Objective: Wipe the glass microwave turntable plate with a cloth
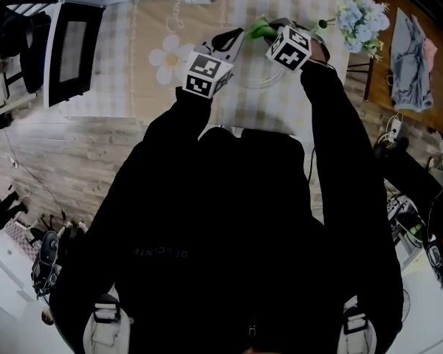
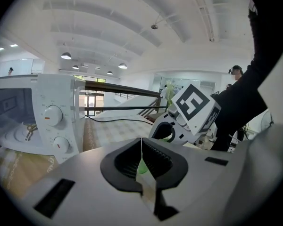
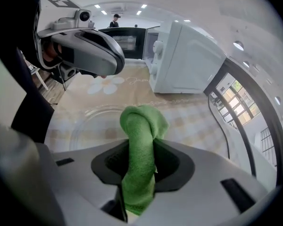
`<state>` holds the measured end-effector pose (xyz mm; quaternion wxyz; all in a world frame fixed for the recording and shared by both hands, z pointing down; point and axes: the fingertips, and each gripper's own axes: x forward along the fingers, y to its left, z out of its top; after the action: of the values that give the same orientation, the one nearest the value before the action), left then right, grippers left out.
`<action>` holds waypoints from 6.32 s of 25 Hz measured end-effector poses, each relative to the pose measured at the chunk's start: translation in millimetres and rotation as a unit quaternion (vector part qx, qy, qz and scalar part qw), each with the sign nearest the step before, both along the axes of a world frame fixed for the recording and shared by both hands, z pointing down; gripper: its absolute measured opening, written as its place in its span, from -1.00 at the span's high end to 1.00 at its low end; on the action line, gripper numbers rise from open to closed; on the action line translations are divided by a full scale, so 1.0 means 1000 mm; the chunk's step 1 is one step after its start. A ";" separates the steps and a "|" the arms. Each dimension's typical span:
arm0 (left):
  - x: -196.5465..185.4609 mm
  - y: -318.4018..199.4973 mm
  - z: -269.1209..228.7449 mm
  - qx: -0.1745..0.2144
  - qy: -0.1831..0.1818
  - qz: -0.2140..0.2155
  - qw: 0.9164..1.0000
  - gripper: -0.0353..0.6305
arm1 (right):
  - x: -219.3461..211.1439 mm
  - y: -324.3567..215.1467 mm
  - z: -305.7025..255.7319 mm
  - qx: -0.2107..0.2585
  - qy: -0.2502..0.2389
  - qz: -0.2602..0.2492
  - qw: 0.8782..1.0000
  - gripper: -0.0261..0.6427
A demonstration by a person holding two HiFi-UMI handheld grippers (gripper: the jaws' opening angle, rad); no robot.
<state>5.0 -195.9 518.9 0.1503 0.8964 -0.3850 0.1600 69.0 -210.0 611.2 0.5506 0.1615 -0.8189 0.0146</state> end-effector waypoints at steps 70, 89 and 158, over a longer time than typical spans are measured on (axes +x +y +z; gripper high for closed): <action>0.027 0.093 0.028 -0.034 -0.010 0.038 0.999 0.83 | 0.007 0.166 0.063 -0.073 0.019 -0.006 0.997 0.54; 0.026 0.108 0.012 -0.017 0.000 0.044 0.999 0.83 | 0.005 0.245 0.072 -0.148 0.062 -0.075 0.984 0.55; 0.060 0.022 0.016 -0.032 -0.005 0.046 0.998 0.83 | 0.030 0.117 0.066 -0.009 0.062 -0.022 0.998 0.61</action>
<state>64.5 -173.8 534.5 0.1696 0.9071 -0.3383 0.1841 98.8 -92.8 677.3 0.6022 0.1393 -0.7861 -0.0003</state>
